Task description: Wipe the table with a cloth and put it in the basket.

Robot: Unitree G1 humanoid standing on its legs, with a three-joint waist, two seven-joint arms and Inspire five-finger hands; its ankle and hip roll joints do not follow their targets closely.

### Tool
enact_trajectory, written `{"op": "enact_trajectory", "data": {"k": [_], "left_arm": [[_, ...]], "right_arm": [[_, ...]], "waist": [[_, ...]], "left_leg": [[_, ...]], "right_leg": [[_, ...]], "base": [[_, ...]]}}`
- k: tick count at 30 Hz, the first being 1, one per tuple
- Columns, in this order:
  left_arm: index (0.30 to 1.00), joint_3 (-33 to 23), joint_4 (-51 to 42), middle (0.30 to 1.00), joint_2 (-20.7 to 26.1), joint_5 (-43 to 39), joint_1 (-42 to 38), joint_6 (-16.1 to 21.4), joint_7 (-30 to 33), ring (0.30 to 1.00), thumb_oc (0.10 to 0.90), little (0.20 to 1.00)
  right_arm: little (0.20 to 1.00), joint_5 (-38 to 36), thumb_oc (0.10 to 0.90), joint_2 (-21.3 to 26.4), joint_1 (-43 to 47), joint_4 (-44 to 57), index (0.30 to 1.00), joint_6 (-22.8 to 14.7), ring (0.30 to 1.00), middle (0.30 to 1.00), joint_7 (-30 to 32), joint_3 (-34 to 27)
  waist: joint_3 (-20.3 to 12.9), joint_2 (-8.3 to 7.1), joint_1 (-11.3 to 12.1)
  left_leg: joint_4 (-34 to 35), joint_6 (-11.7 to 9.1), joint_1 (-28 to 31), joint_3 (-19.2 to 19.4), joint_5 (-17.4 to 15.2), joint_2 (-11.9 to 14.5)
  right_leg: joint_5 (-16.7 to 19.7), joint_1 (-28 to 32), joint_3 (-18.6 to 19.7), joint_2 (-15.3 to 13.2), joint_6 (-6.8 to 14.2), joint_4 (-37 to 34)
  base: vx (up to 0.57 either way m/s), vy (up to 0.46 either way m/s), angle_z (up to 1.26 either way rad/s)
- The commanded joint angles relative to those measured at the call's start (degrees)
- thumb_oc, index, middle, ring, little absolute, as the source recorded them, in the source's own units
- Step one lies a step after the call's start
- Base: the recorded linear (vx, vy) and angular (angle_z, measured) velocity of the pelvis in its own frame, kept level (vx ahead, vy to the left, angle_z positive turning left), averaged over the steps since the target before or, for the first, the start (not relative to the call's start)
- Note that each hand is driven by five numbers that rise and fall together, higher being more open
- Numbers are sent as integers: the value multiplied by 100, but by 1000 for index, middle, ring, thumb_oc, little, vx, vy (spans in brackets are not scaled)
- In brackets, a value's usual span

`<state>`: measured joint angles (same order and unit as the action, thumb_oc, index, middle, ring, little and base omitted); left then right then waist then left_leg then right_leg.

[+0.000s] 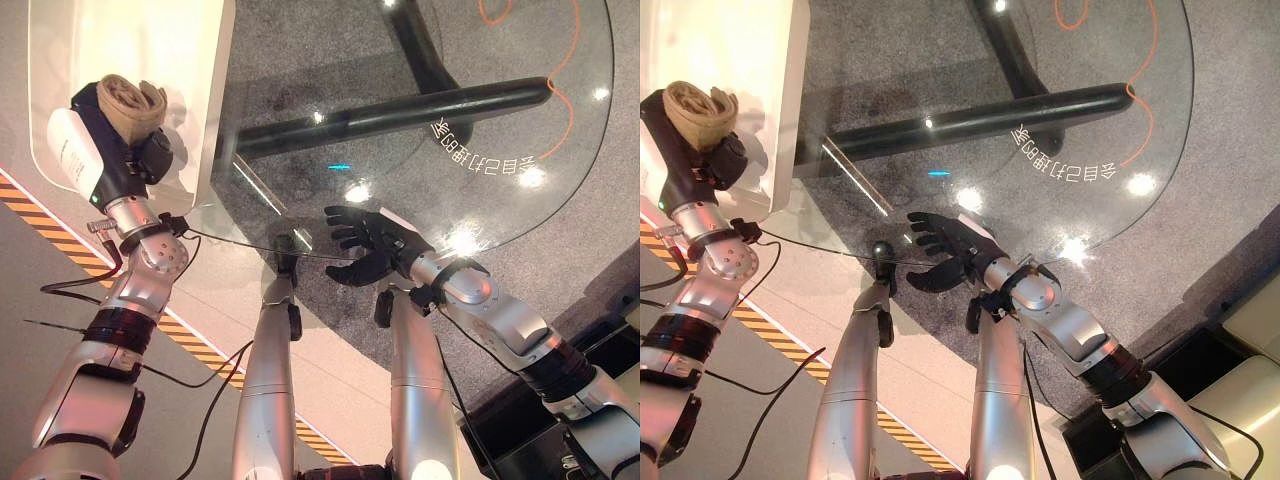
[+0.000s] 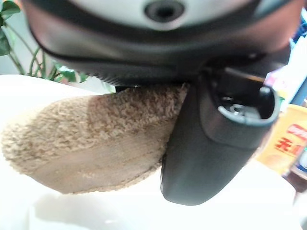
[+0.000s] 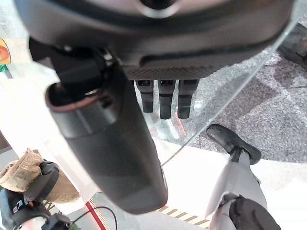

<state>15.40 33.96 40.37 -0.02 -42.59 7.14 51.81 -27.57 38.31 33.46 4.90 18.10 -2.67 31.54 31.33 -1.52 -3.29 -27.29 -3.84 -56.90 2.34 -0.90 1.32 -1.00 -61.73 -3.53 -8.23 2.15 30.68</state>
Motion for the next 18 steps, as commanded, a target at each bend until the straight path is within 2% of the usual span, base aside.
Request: {"op": "enact_trajectory", "data": {"k": [1, 5, 11, 12, 14, 15, 16, 18], "left_arm": [[300, -430, -87, 300, 247, -501, -310, 361, 274, 300, 100, 200], [300, -443, 238, 300, 199, -993, -479, 629, 72, 300, 100, 200], [300, -303, 551, 300, 234, -1015, -745, 606, -108, 300, 100, 200], [444, -275, 610, 444, 262, -1049, -777, 619, -150, 444, 267, 367], [587, -241, 638, 587, 279, -1036, -815, 582, -159, 587, 435, 535], [813, -216, 680, 813, 287, -1075, -851, 571, -215, 813, 698, 798], [900, -205, 699, 900, 286, -1081, -865, 574, -234, 900, 800, 900], [900, -168, 731, 900, 269, -1112, -899, 540, -236, 900, 800, 900]], "right_arm": [[900, -306, 800, -55, -86, 292, 900, -281, 900, 900, -139, 282], [900, -325, 800, -89, 49, 131, 900, -384, 900, 900, -109, 277], [900, -386, 800, -54, 169, 11, 900, -497, 900, 900, -166, 270], [900, -384, 800, -47, 158, -13, 900, -544, 900, 900, -186, 259], [900, -356, 800, -61, 134, -32, 900, -589, 900, 900, -211, 237], [900, -345, 800, -65, 136, -46, 900, -617, 900, 900, -225, 234], [900, -345, 800, -64, 146, -40, 900, -618, 900, 900, -224, 237], [900, -300, 800, -94, 149, -26, 900, -609, 900, 900, -209, 249]], "waist": [[-154, 183, -71], [-154, 128, -111], [-154, 74, -156], [-154, 69, -167], [-154, 69, -178], [-154, 69, -184], [-154, 68, -186], [-154, 74, -194]], "left_leg": [[-154, 345, -281, 513, -65, -497], [-154, 336, -359, 518, -53, -497], [-122, 293, -385, 523, -8, -507], [-108, 292, -377, 519, -3, -508], [-91, 298, -371, 518, 0, -513], [-75, 299, -355, 520, 3, -517], [-65, 299, -346, 520, 7, -518], [-47, 294, -321, 524, 13, -519]], "right_leg": [[350, 60, 25, 596, 89, -687], [363, -33, 45, 634, 90, -664], [408, -31, 47, 652, 94, -727], [423, -33, 58, 652, 99, -744], [434, -33, 73, 652, 106, -760], [438, -20, 79, 655, 107, -776], [440, -12, 79, 656, 107, -786], [442, 17, 78, 650, 108, -813]], "base": [[0, 0, 0], [0, 0, 0], [-17, -1, 0], [0, 0, 0], [0, 0, 0], [0, 0, 0], [0, 0, 0], [-17, -2, 0]]}}
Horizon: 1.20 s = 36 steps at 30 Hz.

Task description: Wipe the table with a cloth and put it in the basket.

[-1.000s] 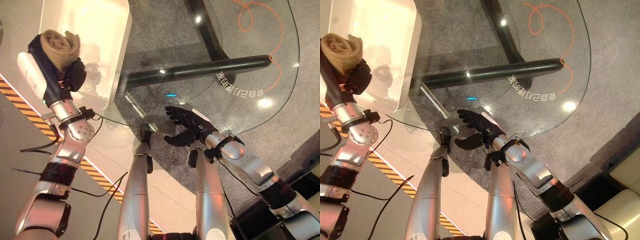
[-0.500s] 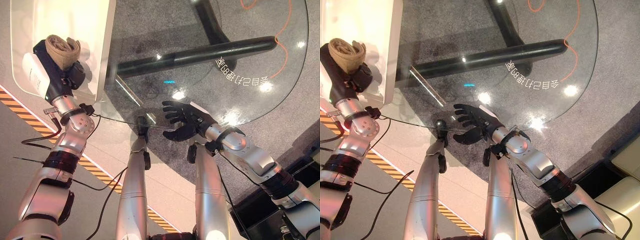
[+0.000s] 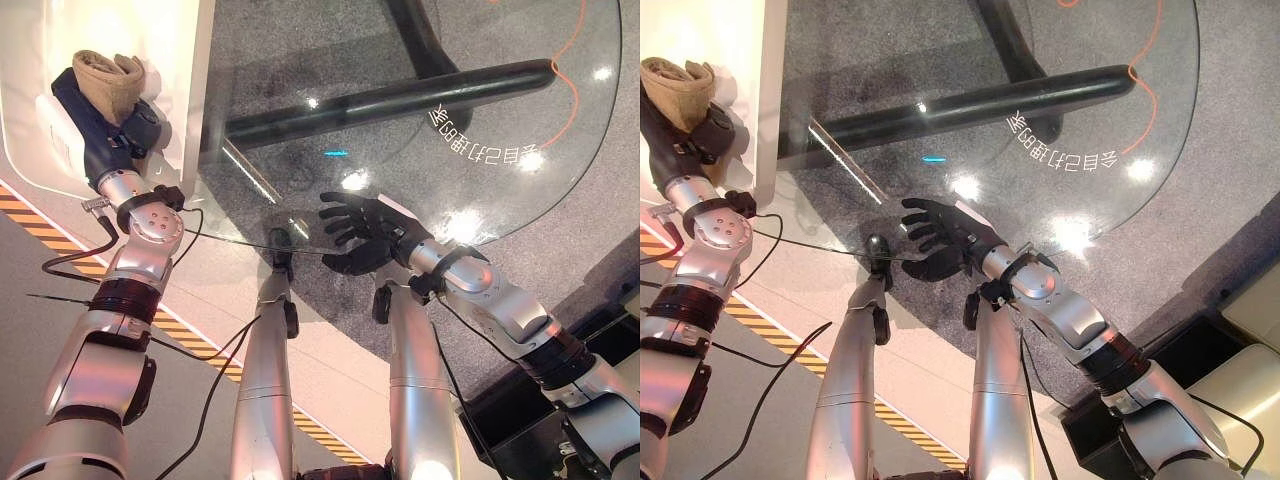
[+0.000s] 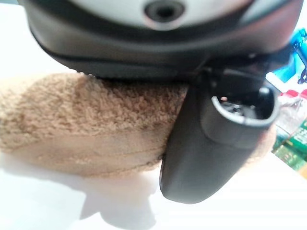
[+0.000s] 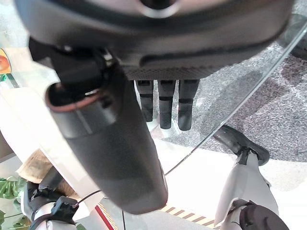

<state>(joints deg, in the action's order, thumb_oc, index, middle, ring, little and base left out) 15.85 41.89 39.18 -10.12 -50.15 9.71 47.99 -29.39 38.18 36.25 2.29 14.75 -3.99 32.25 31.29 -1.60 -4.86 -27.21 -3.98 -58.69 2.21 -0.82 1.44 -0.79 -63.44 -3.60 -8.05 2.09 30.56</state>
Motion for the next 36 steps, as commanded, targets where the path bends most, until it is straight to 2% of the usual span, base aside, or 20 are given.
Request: {"op": "enact_trajectory", "data": {"k": [1, 14, 22, 36], "left_arm": [[900, -203, -47, 900, 376, -116, -157, 237, 100, 900, 800, 900], [900, -193, -26, 900, 383, -7, -183, 75, -85, 900, 800, 900], [900, -300, -81, 900, 485, -149, 11, 126, 5, 900, 800, 900], [900, -677, -509, 900, 585, -252, 556, 159, -658, 900, 800, 900]], "right_arm": [[900, -77, 800, -103, -140, 237, 900, -280, 900, 900, -77, 159], [900, 42, 800, -211, -217, 280, 900, -301, 900, 900, -77, 60], [900, 104, 800, -211, -349, 420, 900, -309, 900, 900, -47, 30], [900, 243, 800, -282, -705, 756, 900, -192, 900, 900, -10, -147]], "waist": [[-149, 88, -42], [-149, 98, -42], [-149, 140, -1], [-149, 194, 121]], "left_leg": [[-36, 304, -116, 537, 10, -531], [100, 302, 87, 539, 50, -517], [181, 280, 337, 501, 47, -511], [216, 311, 793, 416, -23, -548]], "right_leg": [[423, 216, 79, 628, 115, -823], [429, 415, 28, 599, 112, -960], [369, 680, -42, 535, 119, -1013], [232, 1174, -195, 469, 97, -992]], "base": [[0, 0, 0], [-16, -23, 0], [-12, -26, 1], [1, -33, 1]]}}
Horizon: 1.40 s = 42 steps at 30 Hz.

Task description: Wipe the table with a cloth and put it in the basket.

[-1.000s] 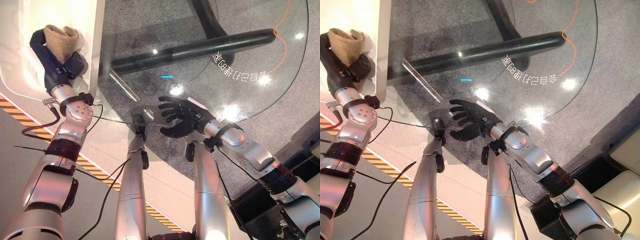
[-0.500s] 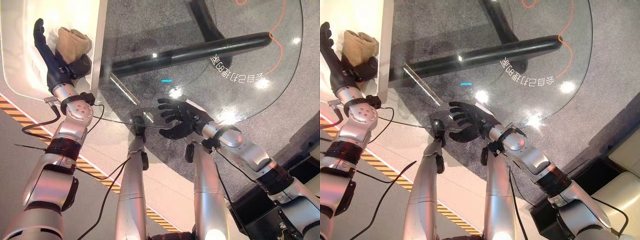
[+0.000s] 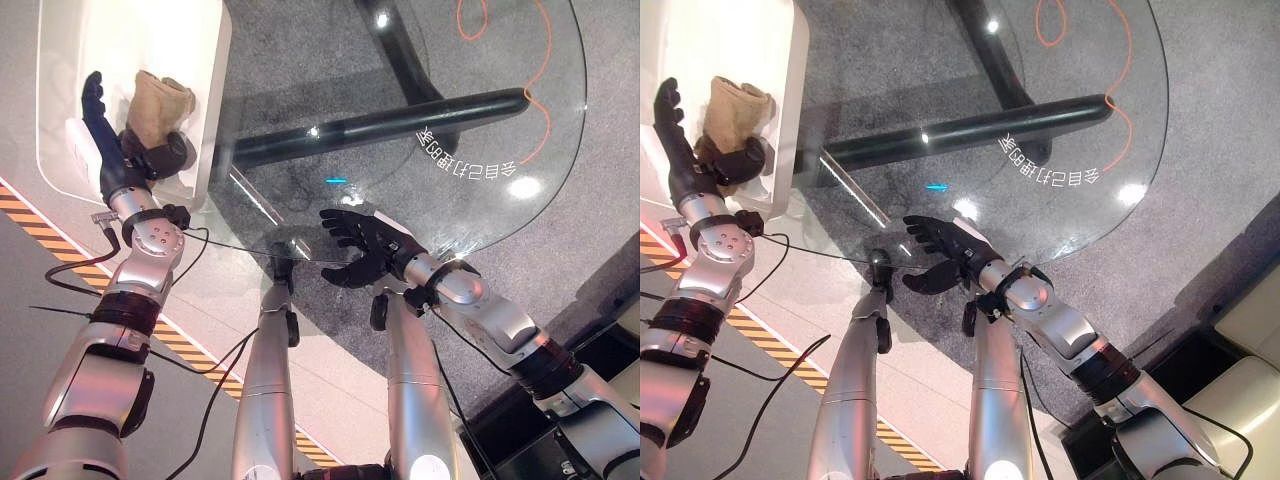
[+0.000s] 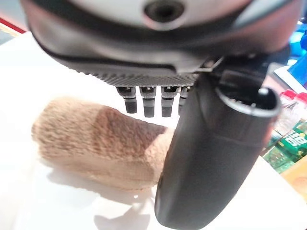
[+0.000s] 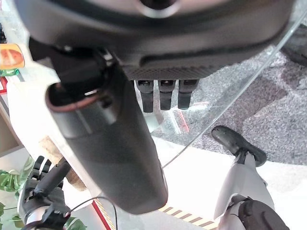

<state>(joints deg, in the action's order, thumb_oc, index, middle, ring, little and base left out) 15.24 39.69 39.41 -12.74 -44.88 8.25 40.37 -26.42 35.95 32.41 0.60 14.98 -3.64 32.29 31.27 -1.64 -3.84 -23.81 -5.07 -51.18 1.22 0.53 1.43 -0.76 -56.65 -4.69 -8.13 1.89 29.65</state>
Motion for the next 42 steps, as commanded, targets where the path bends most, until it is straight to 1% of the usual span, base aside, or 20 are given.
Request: {"op": "enact_trajectory", "data": {"k": [1, 3, 9, 11, 13, 18, 22, 27, 29, 33, 34, 35, 39, 40, 41, 42], "left_arm": [[900, -625, -296, 900, 562, -6, 39, 307, 92, 900, 800, 900], [900, -687, -347, 900, 578, -150, 105, 410, 25, 900, 800, 900], [900, -864, -653, 900, 529, -172, 418, 656, -152, 900, 800, 900], [900, -1005, -824, 900, 469, -171, 682, 800, -287, 900, 800, 900], [900, -1079, -873, 900, 434, -53, 865, 863, -352, 900, 800, 900], [900, -1319, -1167, 900, 363, -73, 1414, 951, -509, 900, 800, 900], [900, -1524, -1599, 900, 288, -158, 1970, 1097, -554, 900, 800, 900], [900, -1627, -1889, 900, 26, -307, 2451, 1268, -680, 900, 800, 900], [900, -1623, -2049, 900, -269, -482, 2772, 1351, -700, 900, 800, 900], [900, -1441, -2160, 900, -726, -767, 3121, 1207, -948, 900, 800, 900], [900, -1351, -2135, 900, -885, -859, 3239, 1097, -1094, 900, 800, 900], [900, -1328, -2118, 900, -921, -875, 3269, 1086, -1117, 900, 800, 900], [900, -1149, -1876, 900, -1266, -1105, 3532, 937, -1356, 900, 800, 900], [900, -1023, -1665, 900, -1445, -955, 3677, 915, -1217, 900, 800, 900], [900, -1021, -1666, 900, -1446, -954, 3679, 914, -1215, 900, 800, 900], [900, -953, -1478, 900, -1521, -998, 3774, 868, -1162, 900, 800, 900]], "right_arm": [[900, -61, 800, -56, -327, 929, 900, -214, 900, 900, -41, -150], [900, -73, 800, -98, -409, 955, 900, -207, 900, 900, -37, -163], [900, 25, 800, -161, -639, 1104, 900, -193, 900, 900, 74, -180], [900, 31, 800, -173, -812, 1065, 900, -309, 900, 900, 133, -239], [900, 47, 800, -194, -924, 998, 900, -353, 900, 900, 135, -261], [900, 226, 800, -213, -1353, 802, 900, -485, 900, 900, 142, -388], [900, 146, 800, -201, -1827, 523, 900, -889, 900, 900, 95, -541], [900, 238, 800, -339, -2143, 117, 900, -1310, 900, 900, 87, -635], [900, 320, 800, -470, -2323, -185, 900, -1543, 900, 900, 67, -683], [900, 372, 800, -682, -2521, -695, 900, -1839, 900, 900, 75, -714], [900, 297, 800, -765, -2584, -880, 900, -1910, 900, 900, 113, -749], [900, 291, 800, -783, -2597, -935, 900, -1921, 900, 900, 96, -762], [900, 295, 800, -939, -2694, -1439, 900, -1999, 900, 900, 156, -912], [900, 338, 800, -1049, -2740, -1767, 900, -2061, 900, 900, 170, -1008], [900, 338, 800, -1050, -2743, -1769, 900, -2063, 900, 900, 170, -1008], [900, 319, 800, -1123, -2770, -1949, 900, -2060, 900, 900, 221, -1072]], "waist": [[-147, 197, 22], [-147, 190, 31], [-147, 189, 79], [-147, 195, 113], [-147, 193, 126], [-147, 170, 172], [-147, 130, 203], [-147, 110, 235], [-147, 106, 269], [-147, 90, 319], [-147, 80, 340], [-147, 77, 342], [-147, 65, 360], [-147, 60, 364], [-147, 61, 364], [-148, 57, 369]], "left_leg": [[-121, 420, 57, 512, -160, -548], [-130, 434, 150, 492, -188, -557], [-123, 433, 324, 459, -219, -562], [-122, 437, 425, 427, -242, -570], [-114, 429, 504, 408, -254, -571], [-58, 439, 727, 360, -257, -571], [-33, 412, 970, 297, -258, -550], [36, 353, 1248, 230, -231, -525], [116, 326, 1467, 177, -211, -519], [319, 290, 1891, 90, -135, -511], [415, 276, 2089, 45, -99, -504], [435, 272, 2144, 36, -92, -504], [664, 225, 2644, -70, 10, -480], [768, 200, 2932, -127, 30, -468], [775, 200, 2940, -128, 31, -468], [837, 181, 3126, -159, 38, -455]], "right_leg": [[227, 513, -89, 474, 118, -903], [195, 600, -95, 478, 118, -878], [138, 802, -153, 473, 109, -870], [102, 910, -181, 482, 105, -850], [73, 996, -187, 496, 99, -842], [-36, 1237, -207, 562, 58, -796], [-131, 1492, -228, 634, 20, -753], [-236, 1784, -252, 682, -10, -723], [-288, 2005, -247, 690, -13, -737], [-341, 2433, -257, 705, -15, -810], [-357, 2636, -268, 706, -12, -857], [-359, 2695, -269, 707, -12, -873], [-331, 3252, -282, 727, -34, -1113], [-317, 3590, -285, 737, -47, -1269], [-315, 3599, -286, 738, -47, -1277], [-304, 3826, -290, 732, -56, -1380]], "base": [[10, -51, 2], [12, -62, 5], [-7, -72, 6], [-21, -106, 1], [-21, -81, 1], [-27, -97, 0], [-44, -155, 2], [-49, -109, -2], [-64, -130, -2], [-72, -139, -5], [-58, -133, -5], [-53, -126, -5], [-45, -105, -3], [-24, -84, -1], [-27, -90, 0], [-24, -61, 2]]}}
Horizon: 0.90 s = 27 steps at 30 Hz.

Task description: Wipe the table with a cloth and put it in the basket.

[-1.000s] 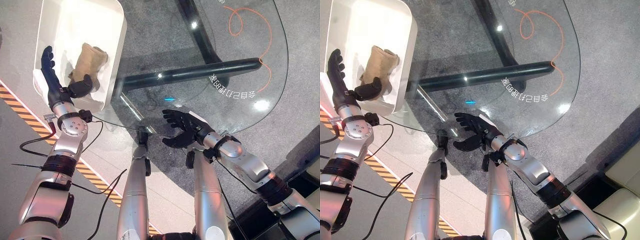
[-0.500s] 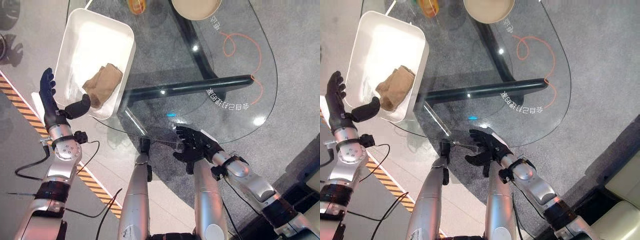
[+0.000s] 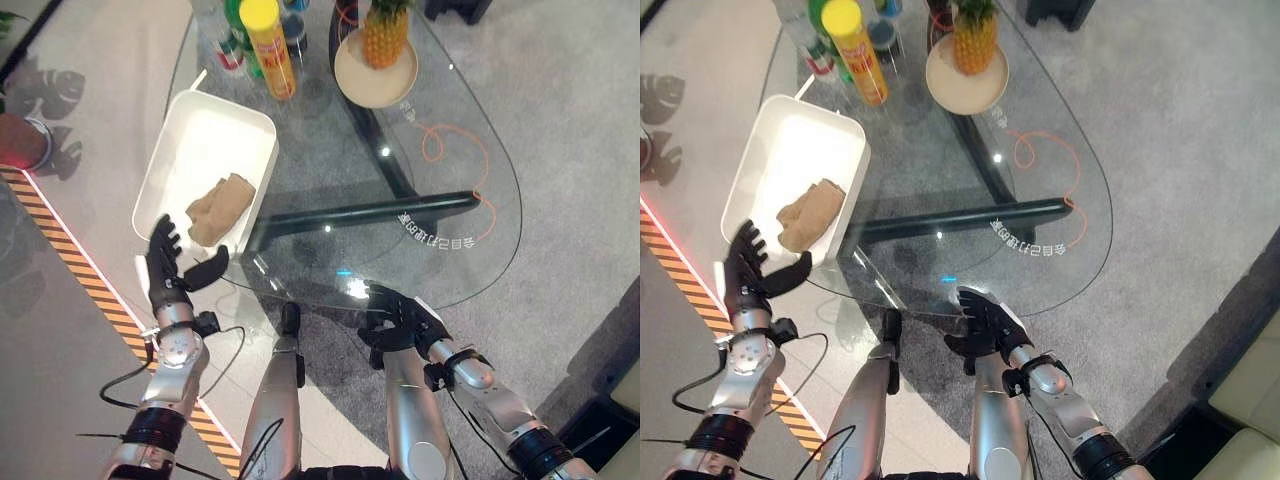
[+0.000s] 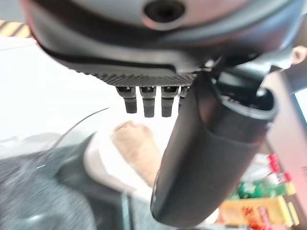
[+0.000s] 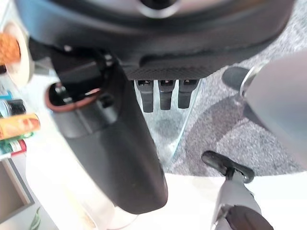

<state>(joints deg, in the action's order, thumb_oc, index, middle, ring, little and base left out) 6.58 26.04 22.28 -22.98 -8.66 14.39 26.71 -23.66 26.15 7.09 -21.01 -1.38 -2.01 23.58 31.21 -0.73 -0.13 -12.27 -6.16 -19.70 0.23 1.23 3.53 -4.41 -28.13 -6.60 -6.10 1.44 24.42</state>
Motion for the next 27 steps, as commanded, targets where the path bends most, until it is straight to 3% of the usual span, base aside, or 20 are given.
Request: {"op": "enact_trajectory", "data": {"k": [1, 4, 10, 13, 17, 27], "left_arm": [[900, -71, 35, 900, 137, -143, 231, 193, 114, 900, 800, 900], [900, -29, 735, 900, -144, -430, 501, 147, -227, 900, 800, 900], [900, 14, 2215, 900, -820, -1388, 834, -463, -1395, 900, 800, 900], [900, 43, 2723, 900, -988, -1191, 906, -630, -1610, 900, 800, 900], [900, 76, 3608, 900, -1149, -1340, 903, -1123, -1922, 900, 800, 900], [900, 10, 4856, 900, -1308, -1066, 734, -1481, -2348, 900, 800, 900]], "right_arm": [[900, -2, 800, -201, -269, 95, 900, -365, 900, 900, 142, -239], [900, -2, 800, -395, -364, -512, 900, -334, 900, 900, 249, -344], [900, -382, 800, -791, -526, -2028, 900, -127, 900, 900, 170, -690], [900, -527, 800, -952, -556, -2645, 900, -29, 900, 900, 205, -792], [900, -584, 800, -1130, -552, -3595, 900, 174, 900, 900, 194, -922], [900, -215, 800, -1426, -539, -5180, 900, 335, 900, 900, 2, -1299]], "waist": [[-199, -39, -2], [-482, -55, 12], [-1211, -62, 82], [-1461, -52, 113], [-1835, -37, 147], [-2348, 18, 88]], "left_leg": [[-260, 276, 67, -83, -22, -648], [11, 239, 394, -149, 12, -600], [628, 205, 1162, -215, 45, -506], [801, 201, 1390, -255, 51, -475], [973, 206, 1648, -262, 48, -414], [1304, 240, 2155, -158, -31, -314]], "right_leg": [[72, 1082, -100, 526, -13, -932], [124, 1486, -127, 500, -25, -1254], [230, 2370, -158, 435, 25, -1917], [269, 2602, -159, 417, 47, -2091], [314, 2856, -189, 392, 83, -2264], [423, 3265, -104, 359, 175, -2633]], "base": [[-13, -80, 2], [28, -61, 5], [73, -29, 4], [86, 3, 3], [82, 2, 10], [71, 11, -1]]}}
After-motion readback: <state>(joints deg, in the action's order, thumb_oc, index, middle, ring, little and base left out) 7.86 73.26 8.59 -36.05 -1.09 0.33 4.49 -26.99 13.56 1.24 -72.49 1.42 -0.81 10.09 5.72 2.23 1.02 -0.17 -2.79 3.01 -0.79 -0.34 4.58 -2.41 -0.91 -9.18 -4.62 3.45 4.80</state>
